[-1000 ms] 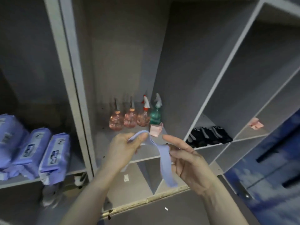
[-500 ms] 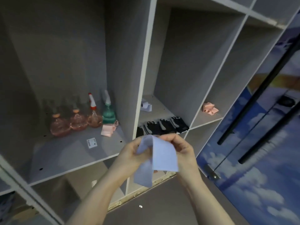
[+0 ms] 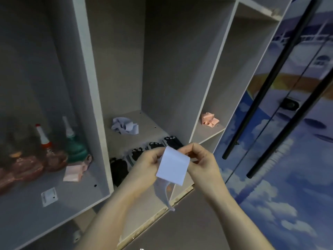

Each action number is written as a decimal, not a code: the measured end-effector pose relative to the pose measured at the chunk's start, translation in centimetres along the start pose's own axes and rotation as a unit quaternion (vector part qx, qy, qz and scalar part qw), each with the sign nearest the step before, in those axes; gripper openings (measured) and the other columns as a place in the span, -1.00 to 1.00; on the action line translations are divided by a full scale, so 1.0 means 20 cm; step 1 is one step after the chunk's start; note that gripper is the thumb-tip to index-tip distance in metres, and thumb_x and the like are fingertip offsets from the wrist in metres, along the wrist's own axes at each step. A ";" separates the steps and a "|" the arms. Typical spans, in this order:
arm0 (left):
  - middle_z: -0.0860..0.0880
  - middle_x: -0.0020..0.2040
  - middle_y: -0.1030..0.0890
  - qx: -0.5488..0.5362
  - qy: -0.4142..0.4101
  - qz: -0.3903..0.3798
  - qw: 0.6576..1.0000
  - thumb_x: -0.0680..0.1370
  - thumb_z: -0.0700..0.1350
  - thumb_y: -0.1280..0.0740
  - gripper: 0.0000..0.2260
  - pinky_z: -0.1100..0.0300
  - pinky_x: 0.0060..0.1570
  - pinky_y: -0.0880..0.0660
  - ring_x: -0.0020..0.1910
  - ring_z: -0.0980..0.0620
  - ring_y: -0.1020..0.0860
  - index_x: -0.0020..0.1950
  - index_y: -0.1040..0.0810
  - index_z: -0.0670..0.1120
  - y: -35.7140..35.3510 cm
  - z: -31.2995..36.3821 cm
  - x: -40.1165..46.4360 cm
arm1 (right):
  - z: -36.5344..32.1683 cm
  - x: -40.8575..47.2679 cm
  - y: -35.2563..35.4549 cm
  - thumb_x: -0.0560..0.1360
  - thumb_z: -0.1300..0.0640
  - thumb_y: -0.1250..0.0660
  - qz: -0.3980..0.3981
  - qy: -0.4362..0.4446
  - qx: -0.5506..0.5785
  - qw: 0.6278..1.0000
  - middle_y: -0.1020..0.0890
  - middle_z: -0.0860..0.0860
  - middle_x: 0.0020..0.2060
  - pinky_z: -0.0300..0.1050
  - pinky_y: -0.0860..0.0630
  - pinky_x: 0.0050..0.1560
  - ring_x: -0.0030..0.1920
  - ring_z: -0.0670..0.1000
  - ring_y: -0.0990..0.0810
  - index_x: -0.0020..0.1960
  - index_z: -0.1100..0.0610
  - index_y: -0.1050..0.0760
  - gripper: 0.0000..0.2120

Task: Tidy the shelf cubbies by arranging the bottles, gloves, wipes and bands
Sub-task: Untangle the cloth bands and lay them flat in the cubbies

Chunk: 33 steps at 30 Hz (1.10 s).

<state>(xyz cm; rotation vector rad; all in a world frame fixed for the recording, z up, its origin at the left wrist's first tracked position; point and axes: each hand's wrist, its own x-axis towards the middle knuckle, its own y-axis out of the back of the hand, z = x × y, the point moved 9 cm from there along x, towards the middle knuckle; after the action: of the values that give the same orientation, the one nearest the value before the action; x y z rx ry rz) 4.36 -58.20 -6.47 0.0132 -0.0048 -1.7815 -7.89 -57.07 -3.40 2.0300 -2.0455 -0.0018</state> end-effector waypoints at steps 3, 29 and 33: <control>0.19 -0.49 -0.59 0.020 0.022 -0.033 0.999 0.59 -0.26 -0.23 -0.77 0.47 -0.40 -0.43 -0.44 0.31 -0.55 -0.19 -0.57 -0.02 -0.04 0.00 0.23 | 0.04 0.21 0.07 0.33 0.21 -0.43 -0.008 -0.016 0.031 0.999 -0.63 0.08 -0.20 -0.24 -0.49 -0.15 -0.19 -0.06 -0.55 -0.04 0.11 -0.60 -0.80; -0.01 -0.29 -0.55 0.095 0.029 -0.054 0.994 0.43 0.01 -0.44 -0.75 0.16 -0.20 -0.42 -0.28 0.09 -0.50 -0.18 -0.54 -0.18 -0.67 -0.26 1.61 | 0.69 1.36 1.04 0.46 0.27 -0.40 -0.004 -0.132 0.016 0.991 -0.61 0.02 -0.38 -0.33 -0.40 -0.52 -0.44 -0.08 -0.52 -0.09 0.25 -0.60 -0.95; -0.01 0.03 -0.64 0.090 0.070 -0.075 0.991 0.26 -0.03 -0.55 -0.51 0.13 0.07 -0.52 0.01 0.05 -0.61 0.15 -0.54 -0.04 -0.83 -0.45 1.79 | 0.90 1.52 1.31 0.52 0.28 -0.33 -0.020 -0.149 -0.009 0.989 -0.58 0.10 -0.37 -0.39 -0.28 -0.63 -0.59 -0.16 -0.46 -0.04 0.29 -0.58 -0.91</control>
<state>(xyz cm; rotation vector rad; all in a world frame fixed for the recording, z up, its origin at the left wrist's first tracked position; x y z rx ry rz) -19.22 -89.76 -15.87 0.2747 -0.0659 -1.9218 -36.60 -89.52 -10.58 2.1703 -2.1619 -0.3510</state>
